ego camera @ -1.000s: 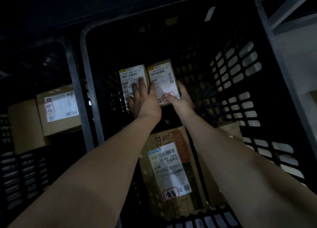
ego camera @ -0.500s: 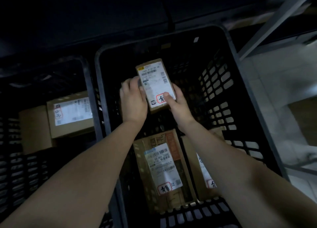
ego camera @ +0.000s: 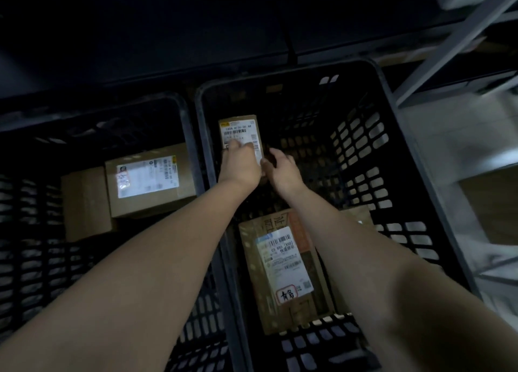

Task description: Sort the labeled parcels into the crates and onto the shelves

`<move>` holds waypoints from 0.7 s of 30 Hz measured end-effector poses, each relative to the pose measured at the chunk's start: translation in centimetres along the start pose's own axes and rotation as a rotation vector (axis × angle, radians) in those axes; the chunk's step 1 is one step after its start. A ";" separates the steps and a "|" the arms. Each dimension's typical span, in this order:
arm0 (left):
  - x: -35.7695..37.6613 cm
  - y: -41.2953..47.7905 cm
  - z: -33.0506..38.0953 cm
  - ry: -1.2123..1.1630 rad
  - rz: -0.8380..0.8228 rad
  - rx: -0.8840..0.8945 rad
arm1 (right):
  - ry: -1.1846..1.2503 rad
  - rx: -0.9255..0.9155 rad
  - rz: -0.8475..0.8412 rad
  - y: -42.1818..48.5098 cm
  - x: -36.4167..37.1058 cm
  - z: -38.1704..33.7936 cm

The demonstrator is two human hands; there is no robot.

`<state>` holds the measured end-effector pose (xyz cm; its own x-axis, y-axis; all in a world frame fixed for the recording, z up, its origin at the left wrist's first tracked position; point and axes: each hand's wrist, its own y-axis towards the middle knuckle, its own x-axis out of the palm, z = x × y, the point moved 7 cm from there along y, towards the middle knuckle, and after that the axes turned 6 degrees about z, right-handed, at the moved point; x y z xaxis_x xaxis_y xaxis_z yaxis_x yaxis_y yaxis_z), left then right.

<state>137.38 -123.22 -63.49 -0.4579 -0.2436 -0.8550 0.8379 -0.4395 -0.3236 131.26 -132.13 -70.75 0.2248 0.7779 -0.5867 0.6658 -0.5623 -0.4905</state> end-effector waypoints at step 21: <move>-21.4 -29.0 -1.1 0.341 0.427 -0.103 | -0.677 -1.044 0.154 -29.8 -10.1 -19.2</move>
<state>123.17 -104.28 -36.27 0.0368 -0.0807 -0.9961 0.9605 -0.2723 0.0575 122.85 -117.88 -37.79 0.1466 0.2501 -0.9570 0.9798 0.0965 0.1753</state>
